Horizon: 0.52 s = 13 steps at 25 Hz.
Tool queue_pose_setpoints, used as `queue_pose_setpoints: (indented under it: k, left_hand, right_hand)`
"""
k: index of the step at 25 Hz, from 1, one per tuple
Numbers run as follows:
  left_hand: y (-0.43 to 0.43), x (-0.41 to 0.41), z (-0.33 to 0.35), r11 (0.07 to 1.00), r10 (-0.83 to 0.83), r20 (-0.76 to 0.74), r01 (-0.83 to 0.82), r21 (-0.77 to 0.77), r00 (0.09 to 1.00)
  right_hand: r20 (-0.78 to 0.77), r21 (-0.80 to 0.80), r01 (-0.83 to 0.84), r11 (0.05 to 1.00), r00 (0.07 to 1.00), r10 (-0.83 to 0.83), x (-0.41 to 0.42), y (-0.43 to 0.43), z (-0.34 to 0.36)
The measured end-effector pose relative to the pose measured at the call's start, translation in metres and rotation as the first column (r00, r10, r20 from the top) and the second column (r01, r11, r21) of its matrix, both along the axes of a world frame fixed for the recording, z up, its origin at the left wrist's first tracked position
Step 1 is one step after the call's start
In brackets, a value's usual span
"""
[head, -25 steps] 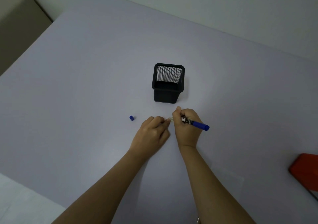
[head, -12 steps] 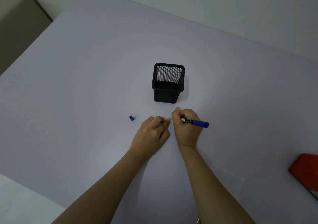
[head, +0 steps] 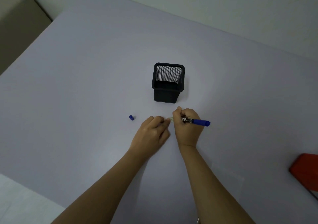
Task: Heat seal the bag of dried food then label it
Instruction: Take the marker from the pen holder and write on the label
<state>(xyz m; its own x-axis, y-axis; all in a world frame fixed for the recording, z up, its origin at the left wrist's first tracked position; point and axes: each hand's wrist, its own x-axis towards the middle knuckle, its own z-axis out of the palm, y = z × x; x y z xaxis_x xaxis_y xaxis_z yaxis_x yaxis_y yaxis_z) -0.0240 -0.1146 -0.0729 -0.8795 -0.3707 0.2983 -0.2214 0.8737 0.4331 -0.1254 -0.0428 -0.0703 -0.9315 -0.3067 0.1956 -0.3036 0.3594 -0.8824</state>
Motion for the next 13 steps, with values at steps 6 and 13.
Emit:
queue_pose_setpoints:
  k: [6, 13]
  left_hand:
    - [0.0, 0.0, -0.001, 1.0, 0.001, 0.002, -0.001, -0.002, 1.0]
    - [-0.001, 0.0, 0.004, 0.978, 0.06, 0.004, -0.059, 0.202, 0.998]
  right_hand:
    - [0.189, -0.118, 0.204, 0.972, 0.965, -0.179, -0.002, -0.001, 0.004]
    - [0.582, -0.263, 0.342, 0.902, 0.802, -0.135, -0.017, 0.017, 0.034]
